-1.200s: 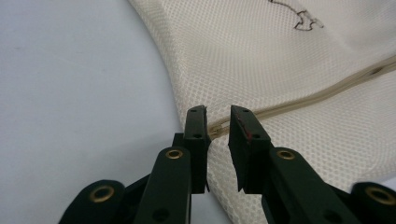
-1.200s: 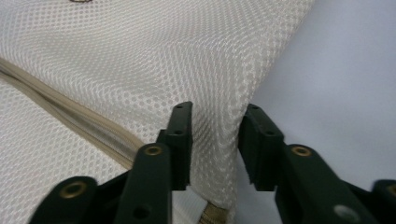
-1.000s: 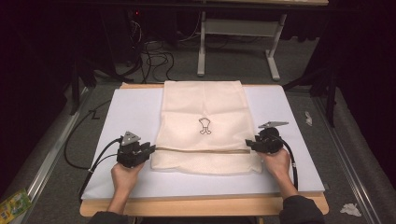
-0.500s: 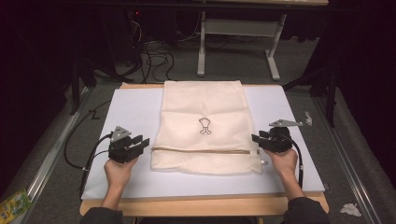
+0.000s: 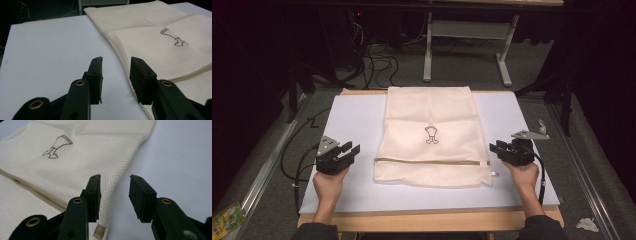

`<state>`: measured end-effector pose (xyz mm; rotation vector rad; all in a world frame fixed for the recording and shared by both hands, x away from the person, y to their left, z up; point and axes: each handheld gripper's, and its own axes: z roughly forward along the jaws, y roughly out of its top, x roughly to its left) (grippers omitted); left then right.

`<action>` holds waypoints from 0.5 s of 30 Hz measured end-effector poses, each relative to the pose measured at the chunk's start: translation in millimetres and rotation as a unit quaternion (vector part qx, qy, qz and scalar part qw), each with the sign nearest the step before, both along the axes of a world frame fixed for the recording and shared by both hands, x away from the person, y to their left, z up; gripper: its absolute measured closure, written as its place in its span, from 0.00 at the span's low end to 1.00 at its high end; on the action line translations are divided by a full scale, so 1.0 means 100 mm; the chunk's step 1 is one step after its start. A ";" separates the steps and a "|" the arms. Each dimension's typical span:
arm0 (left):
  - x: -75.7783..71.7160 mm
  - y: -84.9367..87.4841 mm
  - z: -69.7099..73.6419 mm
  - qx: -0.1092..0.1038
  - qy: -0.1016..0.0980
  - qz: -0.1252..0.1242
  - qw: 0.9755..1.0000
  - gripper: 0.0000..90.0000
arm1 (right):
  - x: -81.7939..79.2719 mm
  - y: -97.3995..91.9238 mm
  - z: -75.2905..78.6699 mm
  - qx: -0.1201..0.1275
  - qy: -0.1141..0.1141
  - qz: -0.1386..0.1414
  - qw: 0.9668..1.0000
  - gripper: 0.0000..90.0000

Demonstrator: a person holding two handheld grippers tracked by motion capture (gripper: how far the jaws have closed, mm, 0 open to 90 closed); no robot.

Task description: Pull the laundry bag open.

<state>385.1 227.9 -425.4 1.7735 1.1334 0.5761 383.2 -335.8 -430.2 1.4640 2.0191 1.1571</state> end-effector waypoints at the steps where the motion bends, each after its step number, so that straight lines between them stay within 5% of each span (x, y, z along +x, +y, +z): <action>1: -0.01 0.02 -0.01 -0.004 0.000 0.000 1.000 0.69 | -0.02 -0.01 -0.01 0.004 0.000 -0.005 1.000 0.69; 5: -0.01 0.12 -0.06 -0.012 0.009 0.005 1.000 0.69 | -0.06 -0.07 -0.02 0.006 -0.001 -0.014 1.000 0.69; 8: 0.00 0.17 -0.11 -0.011 0.012 0.005 1.000 0.68 | -0.10 -0.12 -0.02 0.005 -0.022 -0.022 1.000 0.71; 15: -0.01 0.20 -0.21 -0.021 0.015 0.008 1.000 0.65 | -0.12 -0.09 -0.10 0.002 -0.020 -0.024 1.000 0.72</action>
